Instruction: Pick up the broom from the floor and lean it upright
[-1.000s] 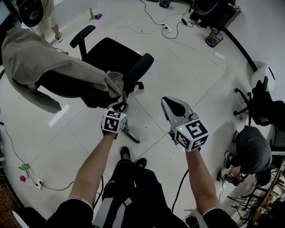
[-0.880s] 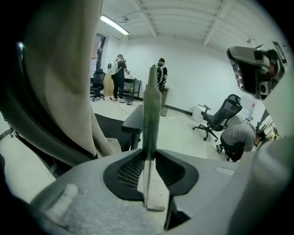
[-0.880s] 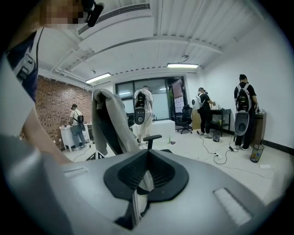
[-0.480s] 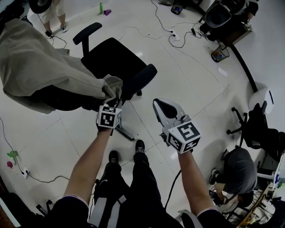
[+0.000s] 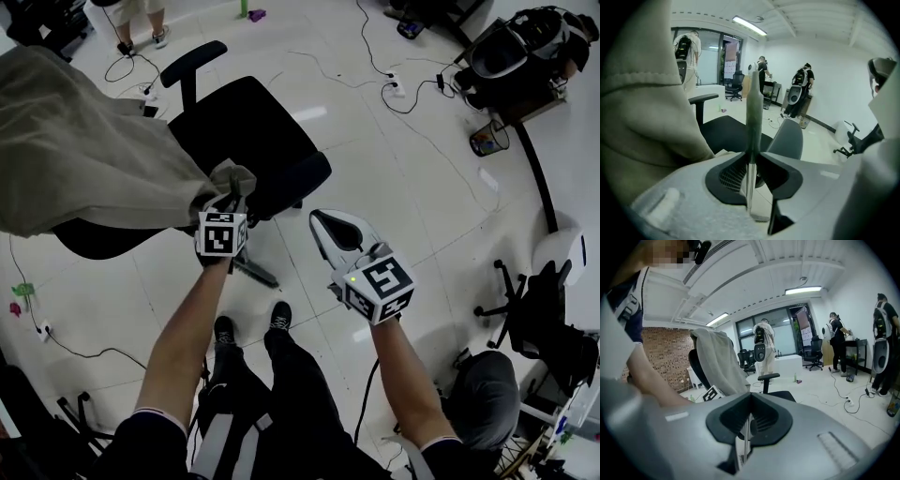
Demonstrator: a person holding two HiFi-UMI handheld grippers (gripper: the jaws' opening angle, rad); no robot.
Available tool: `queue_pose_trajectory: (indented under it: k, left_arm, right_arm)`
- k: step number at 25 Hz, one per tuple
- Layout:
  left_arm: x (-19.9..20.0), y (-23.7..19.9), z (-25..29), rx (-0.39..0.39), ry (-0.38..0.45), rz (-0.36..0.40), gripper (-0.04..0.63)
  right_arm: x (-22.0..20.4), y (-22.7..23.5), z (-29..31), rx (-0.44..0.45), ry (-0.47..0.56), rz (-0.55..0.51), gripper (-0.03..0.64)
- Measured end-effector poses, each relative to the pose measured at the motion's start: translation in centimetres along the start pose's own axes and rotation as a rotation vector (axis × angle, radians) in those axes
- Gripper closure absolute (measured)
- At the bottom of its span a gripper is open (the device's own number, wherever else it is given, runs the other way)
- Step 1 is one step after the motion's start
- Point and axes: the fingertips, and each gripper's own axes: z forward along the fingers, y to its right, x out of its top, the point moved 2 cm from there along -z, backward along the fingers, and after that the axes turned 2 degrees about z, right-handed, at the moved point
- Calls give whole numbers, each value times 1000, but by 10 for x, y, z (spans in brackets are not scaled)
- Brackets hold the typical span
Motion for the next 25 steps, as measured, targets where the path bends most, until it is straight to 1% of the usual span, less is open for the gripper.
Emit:
queue_pose_trajectory:
  k: [4, 7, 11, 13, 14, 16, 20, 23, 25]
  left_arm:
    - [6, -14, 11, 45, 4, -51, 511]
    - [13, -16, 20, 51, 1, -61, 509]
    - [19, -8, 29, 17, -21, -40, 505]
    - [22, -4, 31, 2, -19, -29, 503]
    - [24, -3, 31, -5, -11, -29, 493]
    - [28, 0, 28, -23, 0, -33, 444]
    - [26, 8, 20, -49, -4, -24, 437]
    - [29, 18, 8, -76, 20, -12, 437]
    - [34, 27, -4, -118, 46, -13, 439]
  right_arm:
    - [5, 8, 13, 42, -10, -12, 615]
    - [10, 14, 16, 55, -14, -23, 615]
    - [10, 19, 18, 66, -19, -22, 615]
    - [8, 20, 18, 76, -15, -19, 615]
    - [8, 20, 18, 79, -12, -17, 615]
    - [10, 21, 18, 82, -8, -14, 615]
    - [13, 20, 20, 80, 3, -10, 615]
    - [19, 18, 22, 74, 15, -8, 615]
    - [22, 14, 22, 64, 22, -3, 615]
